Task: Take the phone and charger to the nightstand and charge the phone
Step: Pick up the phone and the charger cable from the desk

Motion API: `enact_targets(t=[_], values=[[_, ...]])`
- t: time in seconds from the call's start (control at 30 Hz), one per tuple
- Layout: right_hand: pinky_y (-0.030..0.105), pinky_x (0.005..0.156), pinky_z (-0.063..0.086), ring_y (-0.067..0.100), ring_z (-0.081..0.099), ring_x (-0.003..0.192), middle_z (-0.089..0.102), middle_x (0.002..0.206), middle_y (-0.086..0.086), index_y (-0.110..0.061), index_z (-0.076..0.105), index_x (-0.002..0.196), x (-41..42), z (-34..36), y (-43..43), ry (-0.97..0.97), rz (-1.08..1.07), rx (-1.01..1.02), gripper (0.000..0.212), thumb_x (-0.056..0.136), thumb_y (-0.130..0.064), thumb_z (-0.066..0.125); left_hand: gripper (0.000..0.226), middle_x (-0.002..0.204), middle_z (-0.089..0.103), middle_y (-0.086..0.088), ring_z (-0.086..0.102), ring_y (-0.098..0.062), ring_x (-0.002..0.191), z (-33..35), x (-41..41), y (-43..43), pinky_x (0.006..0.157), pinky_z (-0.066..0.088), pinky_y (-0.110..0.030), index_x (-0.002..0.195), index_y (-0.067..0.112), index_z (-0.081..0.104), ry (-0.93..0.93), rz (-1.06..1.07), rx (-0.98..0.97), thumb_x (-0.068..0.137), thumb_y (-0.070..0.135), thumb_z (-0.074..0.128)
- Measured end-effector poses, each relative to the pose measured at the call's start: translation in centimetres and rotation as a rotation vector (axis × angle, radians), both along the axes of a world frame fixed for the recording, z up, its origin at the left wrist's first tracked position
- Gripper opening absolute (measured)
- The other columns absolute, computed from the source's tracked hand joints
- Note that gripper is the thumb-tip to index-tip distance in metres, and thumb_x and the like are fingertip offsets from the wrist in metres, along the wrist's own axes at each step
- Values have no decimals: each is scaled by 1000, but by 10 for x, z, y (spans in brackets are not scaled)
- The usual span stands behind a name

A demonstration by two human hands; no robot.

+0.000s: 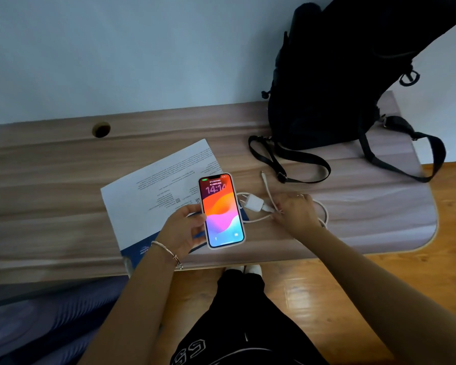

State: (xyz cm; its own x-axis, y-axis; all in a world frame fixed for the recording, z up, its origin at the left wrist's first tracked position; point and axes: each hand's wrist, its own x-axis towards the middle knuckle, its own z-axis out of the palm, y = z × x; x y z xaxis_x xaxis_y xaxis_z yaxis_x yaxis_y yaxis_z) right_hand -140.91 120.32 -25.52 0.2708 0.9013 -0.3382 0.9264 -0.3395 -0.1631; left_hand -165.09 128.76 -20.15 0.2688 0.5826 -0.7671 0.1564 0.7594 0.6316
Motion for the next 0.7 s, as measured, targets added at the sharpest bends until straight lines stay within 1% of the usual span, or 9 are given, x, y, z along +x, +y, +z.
enact_targets(t=[0.07,0.13,0.2,0.27,0.33,0.4,0.53,0.63,0.7], values=[[37,91,31,28,56,106,65,113,7,-19,55,119,-2,-3,-2,-42,47,-22,33,91,-36,50,13,109,66,-9,62,-32,106,0,0,-1,64,58,-33,100,17,60,-2,19,-5,89,10,56],[37,91,32,27,55,107,64,115,8,-17,55,120,-3,-5,-2,-74,73,-53,34,94,-37,45,15,111,65,-10,62,-32,106,0,0,-2,67,58,-35,104,15,59,1,34,-12,90,9,55],[39,91,34,29,53,110,62,118,11,-12,53,119,-6,-6,-1,-124,99,-111,34,96,-33,41,18,113,64,-10,62,-32,107,0,1,-2,72,58,-37,107,13,58,5,38,-14,91,8,54],[40,92,36,31,52,112,60,121,14,-7,51,120,-9,-6,0,-152,105,-154,33,97,-27,39,16,113,64,-11,61,-31,107,1,1,-2,72,57,-37,105,13,58,4,39,-18,91,7,53],[40,92,38,31,52,113,59,123,15,-6,49,121,-12,-6,1,-153,93,-164,31,96,-21,39,13,108,64,-12,61,-29,104,2,2,-2,67,56,-33,99,14,57,-1,54,-28,92,5,51],[40,92,39,32,52,113,58,123,16,-5,48,121,-14,-6,1,-150,85,-156,30,95,-18,40,13,106,63,-12,60,-28,103,3,2,-2,64,56,-32,97,14,56,-18,74,-36,93,4,49],[40,91,39,32,52,112,59,122,16,-4,50,119,-17,-5,0,-138,64,-123,31,97,-21,37,18,104,61,-11,61,-27,95,4,0,-2,70,54,-38,100,11,57,-70,87,-36,92,-3,47],[40,92,38,32,52,112,59,122,16,-4,51,119,-20,-4,0,-123,30,-123,33,97,-25,38,19,102,62,-9,62,-28,96,4,-1,-3,73,54,-40,102,10,56,-77,84,-36,92,-3,46],[40,93,38,31,52,113,59,122,16,-4,51,119,-22,-3,1,-125,19,-138,32,97,-22,37,19,101,63,-9,61,-28,97,3,-1,-4,76,53,-42,101,11,57,-75,73,-32,92,-2,46]])
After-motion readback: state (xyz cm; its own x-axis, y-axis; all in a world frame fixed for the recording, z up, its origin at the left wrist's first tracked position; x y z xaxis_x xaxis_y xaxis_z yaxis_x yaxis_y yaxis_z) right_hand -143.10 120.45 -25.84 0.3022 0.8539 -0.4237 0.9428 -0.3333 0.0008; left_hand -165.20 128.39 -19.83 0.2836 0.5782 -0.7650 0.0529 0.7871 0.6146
